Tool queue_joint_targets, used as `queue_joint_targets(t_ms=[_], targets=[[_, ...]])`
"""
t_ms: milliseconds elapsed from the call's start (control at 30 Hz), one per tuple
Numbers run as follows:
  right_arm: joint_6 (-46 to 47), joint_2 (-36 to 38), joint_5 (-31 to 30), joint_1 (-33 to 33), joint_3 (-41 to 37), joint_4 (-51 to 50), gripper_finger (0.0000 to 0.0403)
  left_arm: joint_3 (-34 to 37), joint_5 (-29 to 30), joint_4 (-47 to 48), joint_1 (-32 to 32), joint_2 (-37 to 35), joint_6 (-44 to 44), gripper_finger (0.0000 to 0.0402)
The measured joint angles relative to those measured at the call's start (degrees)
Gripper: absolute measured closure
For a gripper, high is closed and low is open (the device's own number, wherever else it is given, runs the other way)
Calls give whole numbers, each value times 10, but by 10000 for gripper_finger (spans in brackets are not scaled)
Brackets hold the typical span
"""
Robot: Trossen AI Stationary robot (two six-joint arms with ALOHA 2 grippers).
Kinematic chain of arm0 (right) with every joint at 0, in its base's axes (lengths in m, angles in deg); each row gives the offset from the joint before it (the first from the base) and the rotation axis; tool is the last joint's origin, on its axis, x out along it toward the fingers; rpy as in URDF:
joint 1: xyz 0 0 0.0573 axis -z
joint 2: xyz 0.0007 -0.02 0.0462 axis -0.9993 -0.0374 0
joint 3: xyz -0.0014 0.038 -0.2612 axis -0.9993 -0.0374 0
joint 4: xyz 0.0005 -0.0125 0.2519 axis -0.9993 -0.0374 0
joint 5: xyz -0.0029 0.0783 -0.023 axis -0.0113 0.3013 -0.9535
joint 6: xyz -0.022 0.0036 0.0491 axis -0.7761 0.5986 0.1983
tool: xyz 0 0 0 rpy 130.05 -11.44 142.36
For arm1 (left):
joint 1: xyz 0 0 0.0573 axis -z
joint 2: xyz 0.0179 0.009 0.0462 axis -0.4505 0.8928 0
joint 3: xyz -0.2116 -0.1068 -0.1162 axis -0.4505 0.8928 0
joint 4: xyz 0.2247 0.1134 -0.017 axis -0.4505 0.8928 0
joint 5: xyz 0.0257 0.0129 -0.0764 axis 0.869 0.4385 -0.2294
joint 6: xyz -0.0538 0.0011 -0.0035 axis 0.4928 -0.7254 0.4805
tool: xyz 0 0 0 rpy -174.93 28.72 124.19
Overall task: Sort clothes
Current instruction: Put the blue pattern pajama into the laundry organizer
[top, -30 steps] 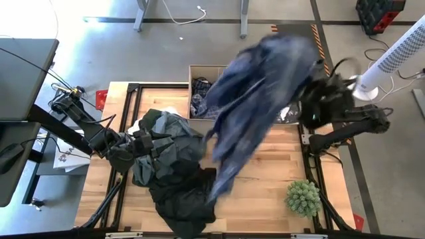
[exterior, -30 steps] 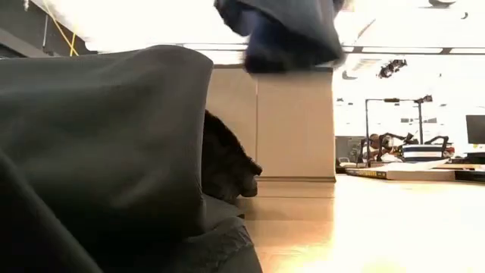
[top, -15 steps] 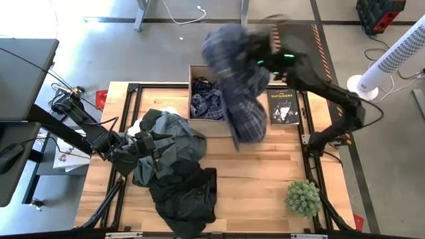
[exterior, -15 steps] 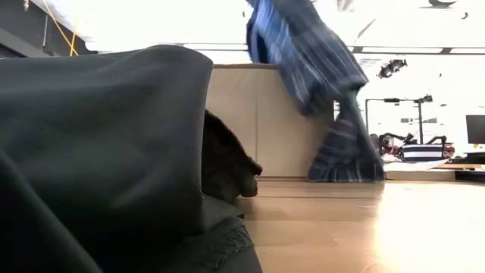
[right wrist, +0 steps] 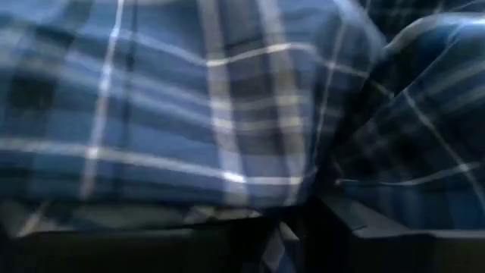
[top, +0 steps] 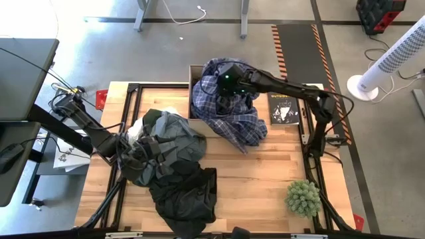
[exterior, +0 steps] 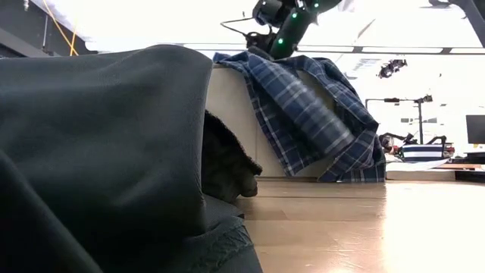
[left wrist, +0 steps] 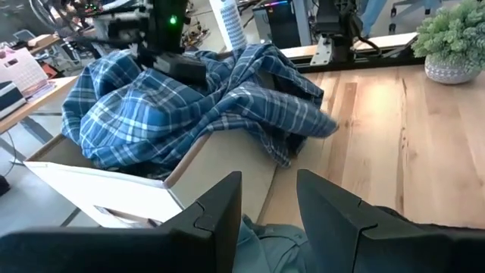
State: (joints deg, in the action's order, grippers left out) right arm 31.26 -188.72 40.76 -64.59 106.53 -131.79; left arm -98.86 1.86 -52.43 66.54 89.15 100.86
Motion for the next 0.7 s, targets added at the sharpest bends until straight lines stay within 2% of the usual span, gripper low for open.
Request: queue_joint_targets(t_ms=[167, 333, 433, 500, 567, 633, 700], targets=[[-25, 10, -47, -8, 78, -64, 242, 0, -1, 0, 0, 4, 0, 278], [-3, 43, -54, -33, 208, -206, 235, 0, 0, 0, 0, 4, 14, 278], [18, 70, -55, -48, 243, -277, 234, 0, -1, 0, 0, 4, 20, 278], [36, 94, -88, -47, 239, -307, 234, 0, -1, 0, 0, 4, 26, 278], [56, 119, -148, -33, 209, -331, 234, 0, -1, 0, 0, 4, 29, 278], [74, 144, -193, -7, 160, -347, 234, 0, -2, 0, 0, 4, 30, 278], [99, 169, -210, 34, 94, -345, 234, 0, -2, 0, 0, 6, 30, 278]])
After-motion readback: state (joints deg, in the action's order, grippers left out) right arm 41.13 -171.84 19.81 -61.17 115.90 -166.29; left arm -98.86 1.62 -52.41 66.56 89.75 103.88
